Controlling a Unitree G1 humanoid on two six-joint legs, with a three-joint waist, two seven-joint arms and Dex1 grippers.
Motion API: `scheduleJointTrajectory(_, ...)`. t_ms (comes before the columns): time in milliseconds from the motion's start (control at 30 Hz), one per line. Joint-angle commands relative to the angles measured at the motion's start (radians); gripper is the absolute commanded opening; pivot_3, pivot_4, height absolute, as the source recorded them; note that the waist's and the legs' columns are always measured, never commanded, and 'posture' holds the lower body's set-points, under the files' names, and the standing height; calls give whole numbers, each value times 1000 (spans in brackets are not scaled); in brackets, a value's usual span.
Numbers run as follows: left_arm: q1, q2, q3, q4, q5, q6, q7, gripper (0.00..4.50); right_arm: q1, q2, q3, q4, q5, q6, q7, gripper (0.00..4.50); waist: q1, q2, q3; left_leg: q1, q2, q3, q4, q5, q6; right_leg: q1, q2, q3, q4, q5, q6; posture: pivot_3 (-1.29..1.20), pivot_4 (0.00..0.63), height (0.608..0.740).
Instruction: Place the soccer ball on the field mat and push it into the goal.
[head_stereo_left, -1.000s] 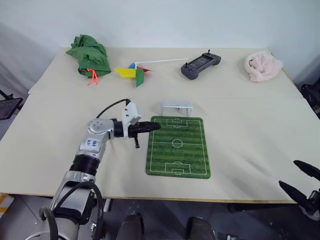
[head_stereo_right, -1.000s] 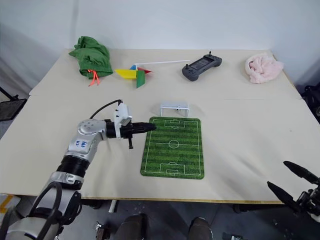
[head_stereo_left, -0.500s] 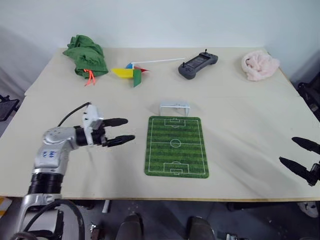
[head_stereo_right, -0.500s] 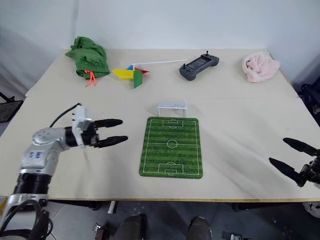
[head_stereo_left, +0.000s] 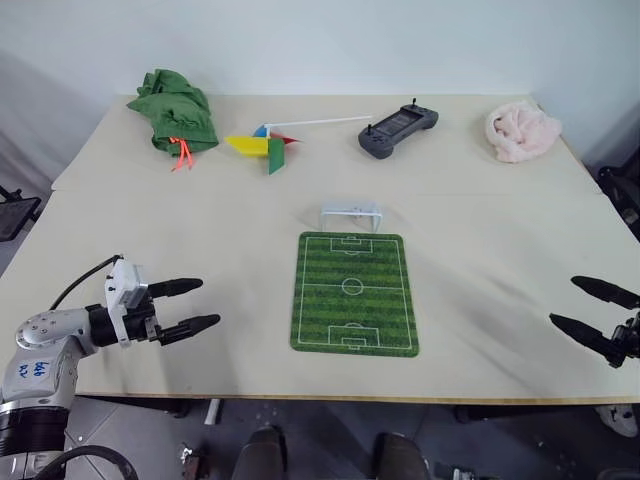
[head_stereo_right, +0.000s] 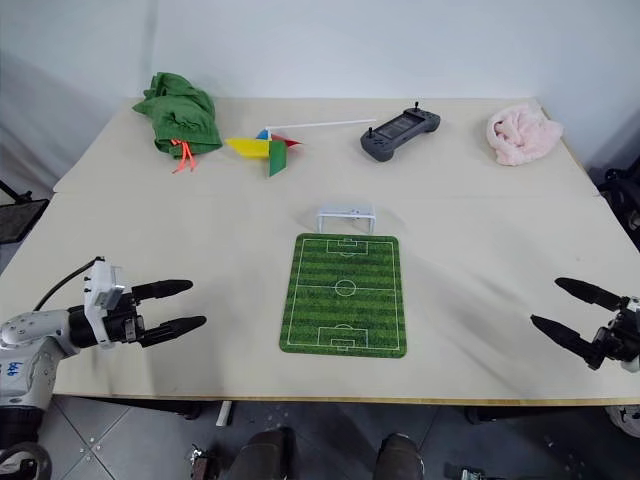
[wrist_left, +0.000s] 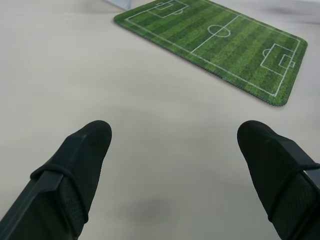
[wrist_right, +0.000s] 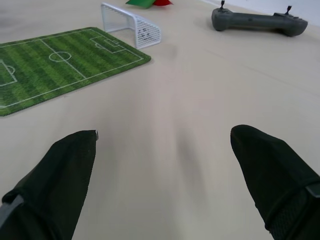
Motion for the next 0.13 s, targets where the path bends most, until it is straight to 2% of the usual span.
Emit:
scheduleJointTrajectory(33, 28, 7, 32, -60, -15, -25, 18, 4465, 27, -23, -5, -42, 52, -19, 68, 4500, -1, 0, 0, 0, 0, 0, 0, 0, 0, 0, 0, 0, 0, 0, 0, 0, 150, 740)
scheduleJointTrajectory(133, 31, 9, 29, -73, -15, -32, 27, 4465, 39, -25, -4, -50, 64, -19, 68, 4500, -3, 0, 0, 0, 0, 0, 1, 0, 0, 0, 0, 0, 0, 0, 0, 0, 150, 740)
